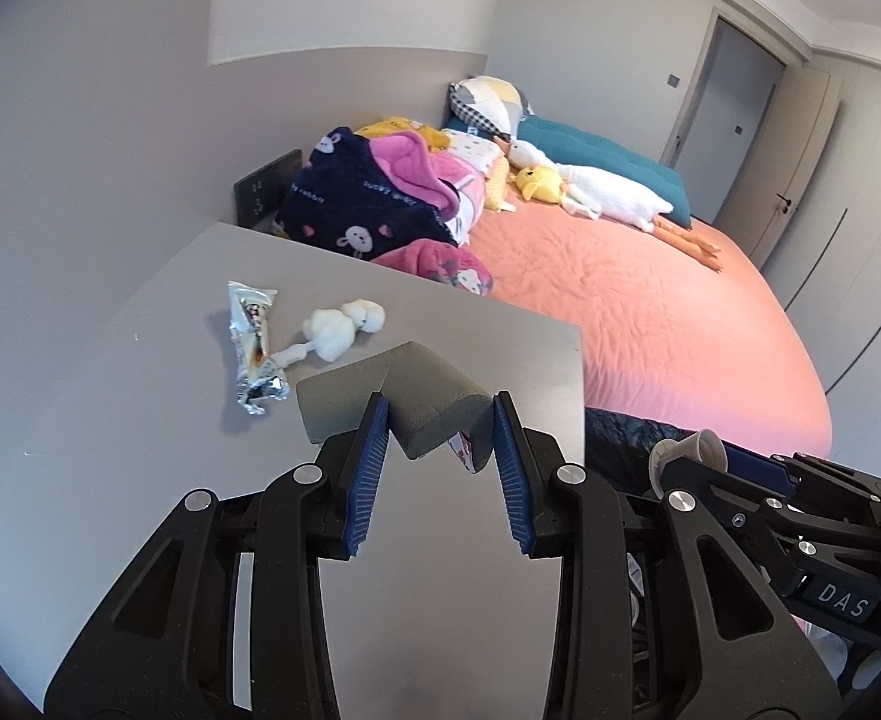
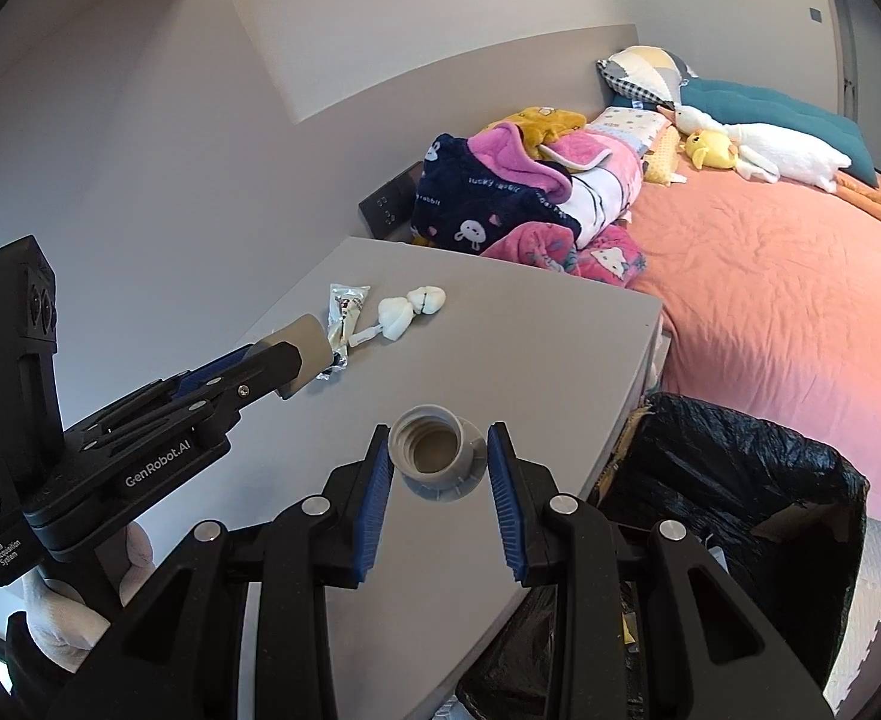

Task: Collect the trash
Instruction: 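Lift and carry the grey foam piece and white cup over the trash bin, then open left tool dropping the grey foam piece while right tool drops the white cup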

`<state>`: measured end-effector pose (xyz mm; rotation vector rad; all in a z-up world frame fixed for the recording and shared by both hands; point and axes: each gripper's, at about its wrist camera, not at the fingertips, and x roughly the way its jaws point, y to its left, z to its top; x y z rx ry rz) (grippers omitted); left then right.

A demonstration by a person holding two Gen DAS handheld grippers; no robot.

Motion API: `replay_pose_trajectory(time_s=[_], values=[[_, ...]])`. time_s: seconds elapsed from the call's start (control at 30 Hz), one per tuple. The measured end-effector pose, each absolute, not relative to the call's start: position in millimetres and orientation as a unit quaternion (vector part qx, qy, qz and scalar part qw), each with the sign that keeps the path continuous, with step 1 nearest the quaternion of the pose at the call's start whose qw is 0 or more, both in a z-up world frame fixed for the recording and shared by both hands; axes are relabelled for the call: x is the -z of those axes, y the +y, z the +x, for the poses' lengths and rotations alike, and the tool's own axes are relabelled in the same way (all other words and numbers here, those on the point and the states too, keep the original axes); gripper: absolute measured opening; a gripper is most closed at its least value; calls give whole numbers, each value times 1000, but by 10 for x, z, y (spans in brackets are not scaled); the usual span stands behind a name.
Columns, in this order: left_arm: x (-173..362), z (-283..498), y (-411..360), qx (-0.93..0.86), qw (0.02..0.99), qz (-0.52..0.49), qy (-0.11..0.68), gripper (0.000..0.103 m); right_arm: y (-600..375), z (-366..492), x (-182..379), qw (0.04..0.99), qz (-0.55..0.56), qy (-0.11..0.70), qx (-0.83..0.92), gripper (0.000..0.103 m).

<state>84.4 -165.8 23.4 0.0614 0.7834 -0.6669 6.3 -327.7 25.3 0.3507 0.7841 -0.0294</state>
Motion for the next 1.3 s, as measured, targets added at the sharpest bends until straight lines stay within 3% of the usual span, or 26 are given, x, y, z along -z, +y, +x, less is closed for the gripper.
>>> replay_pose_trajectory(time_s=[1.17,1.23,1.3], values=[[-244,87,-2886,452,805,86,373,36,-4300,-1081,-349,904,233,332,135,34],[-222,45,-2967,477,789,86,379,39,-4374,-1150,-360,903,244,324,140,34],[-211,-7,-3026,486,783,90,378,74,-4457,-1240,-384,902,260,307,154,44]])
